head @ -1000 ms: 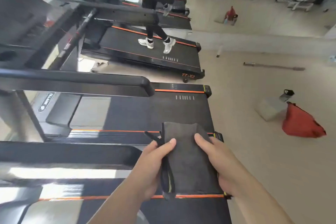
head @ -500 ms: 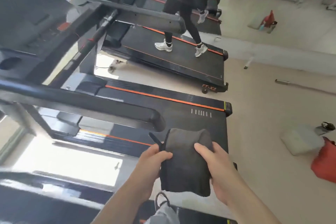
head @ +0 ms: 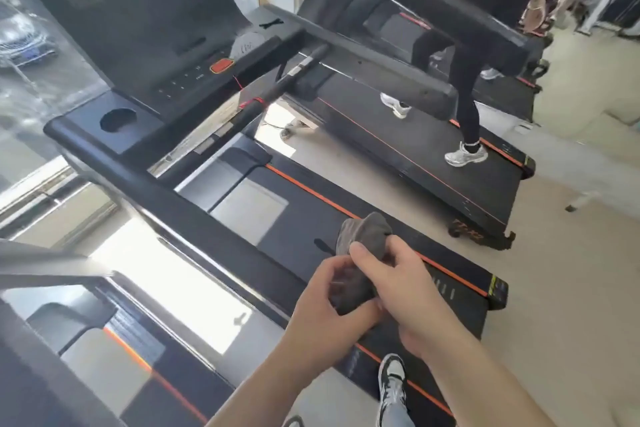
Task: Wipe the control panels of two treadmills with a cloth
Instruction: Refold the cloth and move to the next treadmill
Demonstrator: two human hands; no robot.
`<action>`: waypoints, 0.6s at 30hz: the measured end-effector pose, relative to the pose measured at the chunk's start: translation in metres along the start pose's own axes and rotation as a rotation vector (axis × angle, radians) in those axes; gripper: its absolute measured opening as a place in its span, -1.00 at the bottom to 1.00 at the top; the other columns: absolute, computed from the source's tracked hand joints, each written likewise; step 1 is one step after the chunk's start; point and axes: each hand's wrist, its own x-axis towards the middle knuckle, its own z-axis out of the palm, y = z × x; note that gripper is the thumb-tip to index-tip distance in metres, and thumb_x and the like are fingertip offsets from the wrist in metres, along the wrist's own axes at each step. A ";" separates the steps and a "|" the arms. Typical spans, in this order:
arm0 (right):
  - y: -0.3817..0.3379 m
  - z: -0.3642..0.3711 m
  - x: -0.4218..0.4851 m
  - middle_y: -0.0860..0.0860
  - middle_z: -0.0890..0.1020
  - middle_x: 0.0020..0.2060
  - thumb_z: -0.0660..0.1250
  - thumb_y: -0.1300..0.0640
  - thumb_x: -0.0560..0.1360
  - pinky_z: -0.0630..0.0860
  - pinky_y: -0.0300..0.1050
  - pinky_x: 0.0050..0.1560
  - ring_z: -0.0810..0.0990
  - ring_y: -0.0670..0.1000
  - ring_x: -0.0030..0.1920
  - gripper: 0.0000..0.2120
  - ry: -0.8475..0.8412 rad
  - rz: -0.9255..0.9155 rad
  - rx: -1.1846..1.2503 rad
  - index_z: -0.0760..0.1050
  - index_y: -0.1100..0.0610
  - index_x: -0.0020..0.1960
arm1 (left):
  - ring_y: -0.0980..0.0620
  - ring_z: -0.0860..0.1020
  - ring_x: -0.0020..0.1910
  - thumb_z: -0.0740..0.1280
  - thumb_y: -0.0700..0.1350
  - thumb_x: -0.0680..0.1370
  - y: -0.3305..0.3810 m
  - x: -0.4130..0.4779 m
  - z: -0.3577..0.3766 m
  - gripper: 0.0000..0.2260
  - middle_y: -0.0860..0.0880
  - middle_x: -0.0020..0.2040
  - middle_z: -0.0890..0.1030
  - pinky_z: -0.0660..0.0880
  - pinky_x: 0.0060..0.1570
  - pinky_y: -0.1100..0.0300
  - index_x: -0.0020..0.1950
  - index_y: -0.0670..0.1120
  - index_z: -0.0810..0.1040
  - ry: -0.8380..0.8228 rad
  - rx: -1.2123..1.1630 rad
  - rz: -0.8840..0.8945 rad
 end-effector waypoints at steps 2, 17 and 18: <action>-0.018 -0.009 0.026 0.17 0.72 -0.08 0.47 -0.06 0.55 0.73 0.22 -0.07 0.74 0.06 -0.16 -0.70 -0.071 0.018 -0.076 0.58 0.19 0.01 | 0.11 0.71 -0.03 0.50 -0.28 0.53 0.008 0.022 0.009 -0.56 0.09 0.02 0.74 0.61 -0.15 0.28 0.31 0.08 0.53 0.008 -0.078 -0.010; -0.124 -0.070 0.223 -0.21 0.72 -0.16 0.34 -0.09 0.62 0.52 -0.21 -0.07 0.64 -0.22 -0.14 -0.83 -0.520 -0.127 -0.456 0.70 -0.12 -0.02 | -0.18 0.74 0.07 0.35 -0.14 0.63 0.077 0.184 0.041 -0.73 -0.26 0.18 0.72 0.69 -0.09 0.03 0.28 -0.22 0.65 0.482 -0.848 -0.144; -0.130 -0.061 0.234 -0.22 0.72 -0.16 0.36 -0.10 0.61 0.50 -0.22 -0.06 0.65 -0.24 -0.14 -0.85 -0.548 -0.145 -0.472 0.70 -0.15 -0.03 | -0.17 0.75 0.04 0.36 -0.13 0.63 0.082 0.194 0.035 -0.73 -0.24 0.17 0.73 0.69 -0.10 0.02 0.27 -0.20 0.65 0.516 -0.890 -0.140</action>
